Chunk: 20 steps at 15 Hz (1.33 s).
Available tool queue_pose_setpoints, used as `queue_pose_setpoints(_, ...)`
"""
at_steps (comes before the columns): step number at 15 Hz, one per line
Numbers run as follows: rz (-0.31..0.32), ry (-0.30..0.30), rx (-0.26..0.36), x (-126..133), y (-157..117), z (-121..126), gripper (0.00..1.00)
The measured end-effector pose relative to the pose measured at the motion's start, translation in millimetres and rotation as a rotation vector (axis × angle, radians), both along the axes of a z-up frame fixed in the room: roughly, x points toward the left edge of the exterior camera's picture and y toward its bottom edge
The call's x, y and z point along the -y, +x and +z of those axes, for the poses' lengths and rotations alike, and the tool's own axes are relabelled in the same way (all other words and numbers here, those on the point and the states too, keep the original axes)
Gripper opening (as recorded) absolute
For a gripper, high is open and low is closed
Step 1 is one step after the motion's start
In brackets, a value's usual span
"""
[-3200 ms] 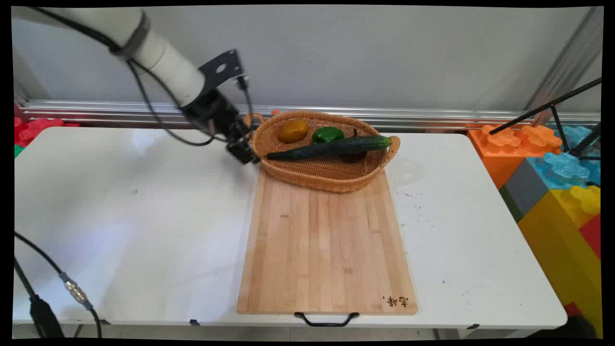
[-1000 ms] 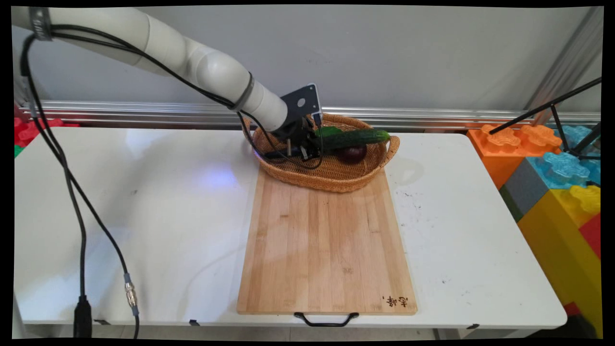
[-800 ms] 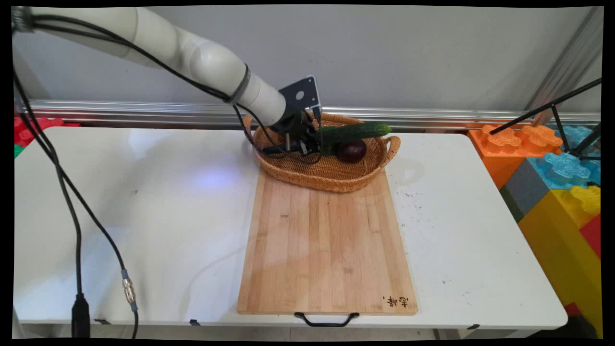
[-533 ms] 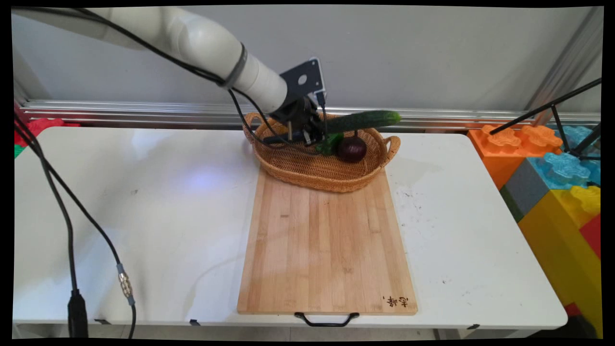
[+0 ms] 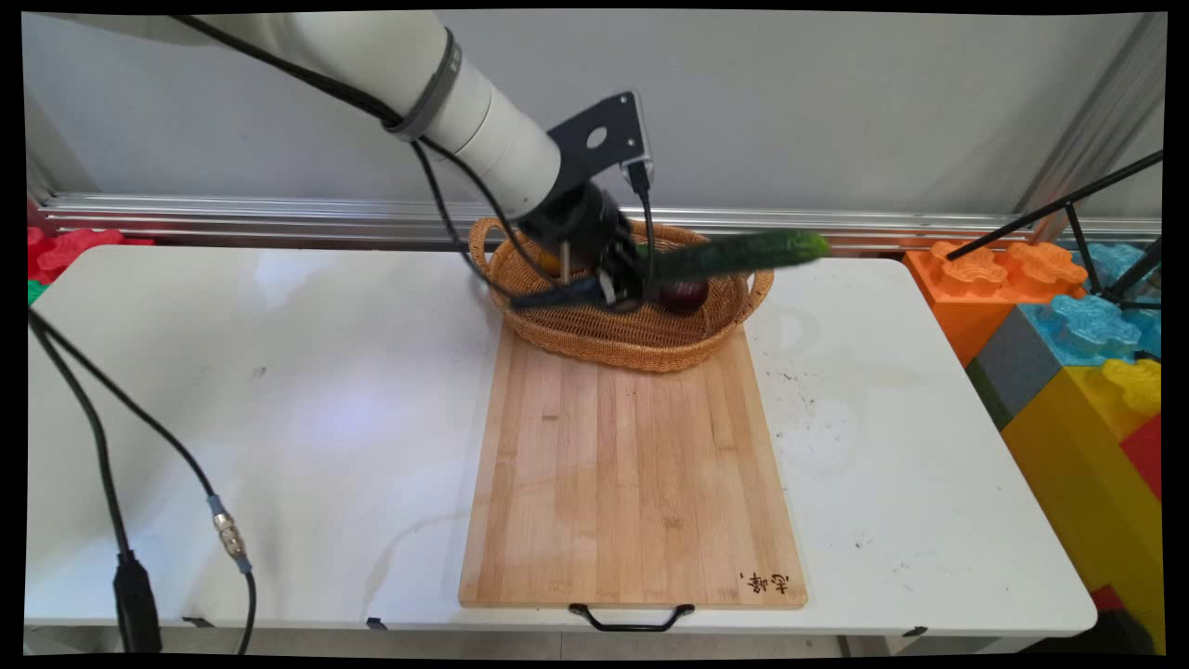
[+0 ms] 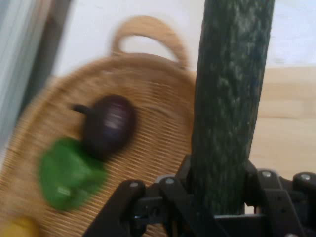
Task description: Place the picked object on the cutting board
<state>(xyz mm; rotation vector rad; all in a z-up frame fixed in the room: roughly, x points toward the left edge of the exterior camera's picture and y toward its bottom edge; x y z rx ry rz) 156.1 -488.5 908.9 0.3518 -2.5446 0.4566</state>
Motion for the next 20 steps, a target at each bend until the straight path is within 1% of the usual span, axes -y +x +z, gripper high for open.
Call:
queue_pose_setpoints(3,0.021,0.131,-0.014,-36,-12,1,0.00)
queue_pose_setpoints(6,0.029,0.227,-0.027,-63,-25,-7,0.00)
queue_pose_setpoints(8,0.022,0.273,-0.028,-77,-32,-18,0.00)
queue_pose_setpoints(10,0.000,0.303,-0.019,-88,-36,-36,0.00)
queue_pose_setpoints(15,-0.049,0.332,0.024,-101,-37,-87,0.00)
queue_pose_setpoints(18,-0.044,0.338,0.049,-101,-34,-112,0.00)
queue_pose_setpoints(20,-0.038,0.345,0.060,-101,-32,-123,0.00)
